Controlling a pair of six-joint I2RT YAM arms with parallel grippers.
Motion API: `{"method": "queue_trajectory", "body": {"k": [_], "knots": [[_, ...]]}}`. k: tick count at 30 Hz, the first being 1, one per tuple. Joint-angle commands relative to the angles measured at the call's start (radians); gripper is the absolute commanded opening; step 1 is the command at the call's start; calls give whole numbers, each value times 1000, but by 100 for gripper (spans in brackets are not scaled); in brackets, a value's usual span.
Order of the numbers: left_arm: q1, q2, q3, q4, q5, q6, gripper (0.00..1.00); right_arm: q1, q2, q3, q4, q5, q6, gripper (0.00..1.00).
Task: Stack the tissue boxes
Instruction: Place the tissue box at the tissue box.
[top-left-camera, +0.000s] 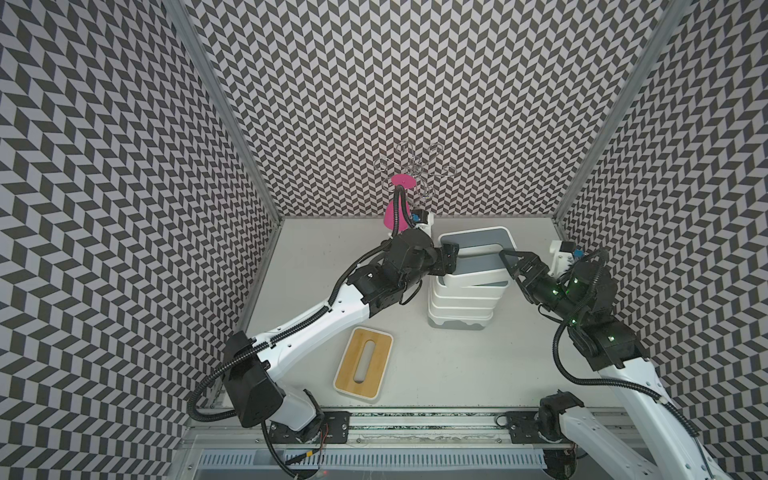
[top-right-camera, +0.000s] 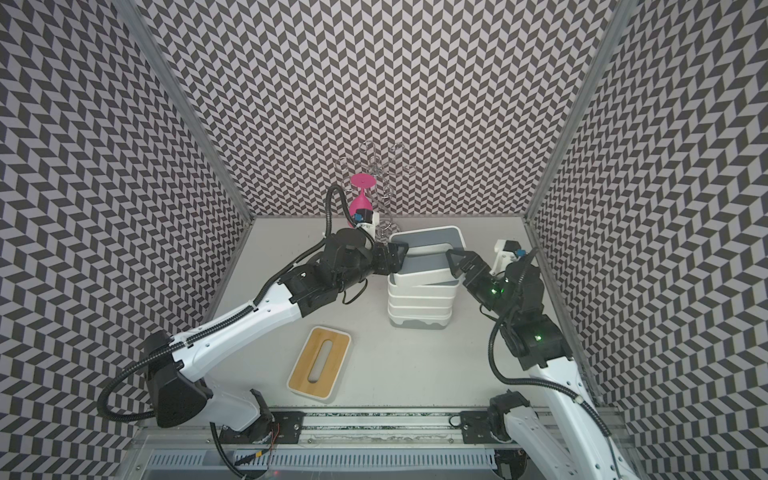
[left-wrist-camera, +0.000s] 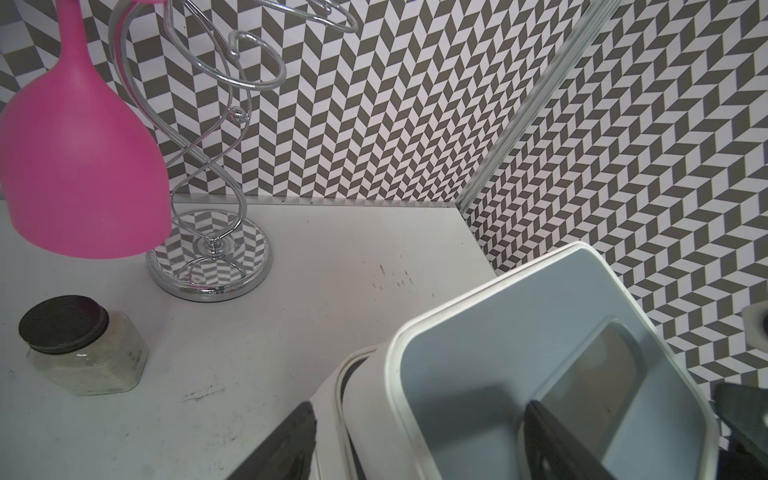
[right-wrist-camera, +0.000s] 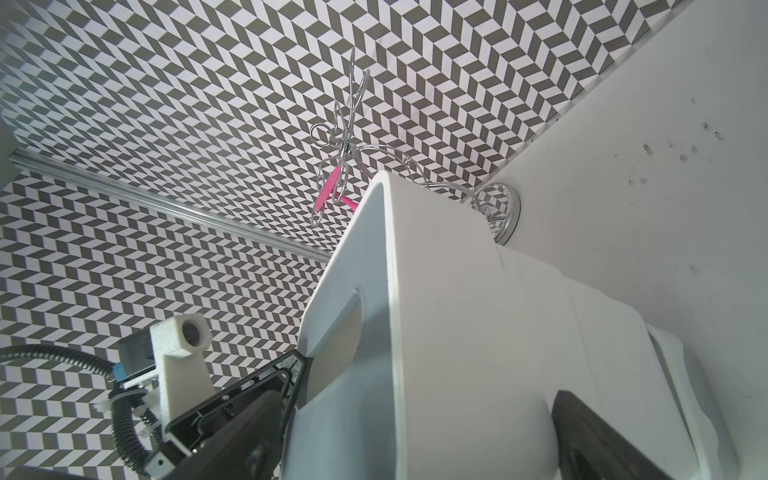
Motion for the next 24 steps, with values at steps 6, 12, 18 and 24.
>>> {"method": "queue_trajectory", "body": {"k": [6, 12, 18, 24], "knots": [[-10, 22, 53, -33, -29, 15, 78, -26, -20, 44, 4, 40, -46, 99], [-14, 31, 75, -29, -25, 19, 78, -29, 22, 99, 3, 6, -116, 99], [-21, 39, 107, -25, -12, 24, 79, -29, 52, 125, 2, -40, -162, 99], [-32, 33, 112, -6, 27, 20, 80, -30, 58, 139, -4, -62, -190, 99]]}}
